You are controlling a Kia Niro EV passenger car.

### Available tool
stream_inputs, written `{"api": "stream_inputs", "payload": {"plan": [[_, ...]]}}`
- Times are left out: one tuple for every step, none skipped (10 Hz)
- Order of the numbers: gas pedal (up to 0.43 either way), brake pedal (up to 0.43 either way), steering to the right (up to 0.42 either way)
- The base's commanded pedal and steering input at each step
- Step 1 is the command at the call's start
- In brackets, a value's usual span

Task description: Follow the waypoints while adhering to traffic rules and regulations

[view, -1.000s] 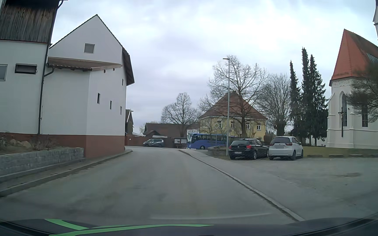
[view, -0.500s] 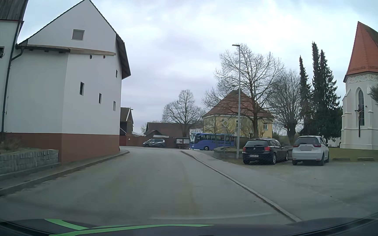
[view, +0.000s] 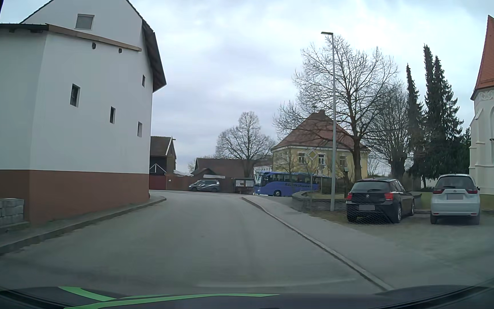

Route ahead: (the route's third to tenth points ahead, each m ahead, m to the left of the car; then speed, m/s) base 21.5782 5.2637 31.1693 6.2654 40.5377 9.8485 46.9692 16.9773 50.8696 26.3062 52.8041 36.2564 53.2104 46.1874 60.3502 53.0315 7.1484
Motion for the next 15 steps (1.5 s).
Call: {"api": "stream_inputs", "payload": {"plan": [[0.039, 0.0, -0.022], [0.039, 0.0, -0.022], [0.039, 0.0, -0.022], [0.039, 0.0, -0.022], [0.039, 0.0, -0.022], [0.039, 0.0, -0.02], [0.039, 0.0, -0.019], [0.039, 0.0, -0.019], [0.039, 0.0, -0.018], [0.039, 0.0, -0.018], [0.039, 0.0, -0.018], [0.028, 0.0, -0.018], [0.028, 0.0, -0.018], [0.02, 0.0, -0.018], [0.008, 0.0, -0.018]]}}
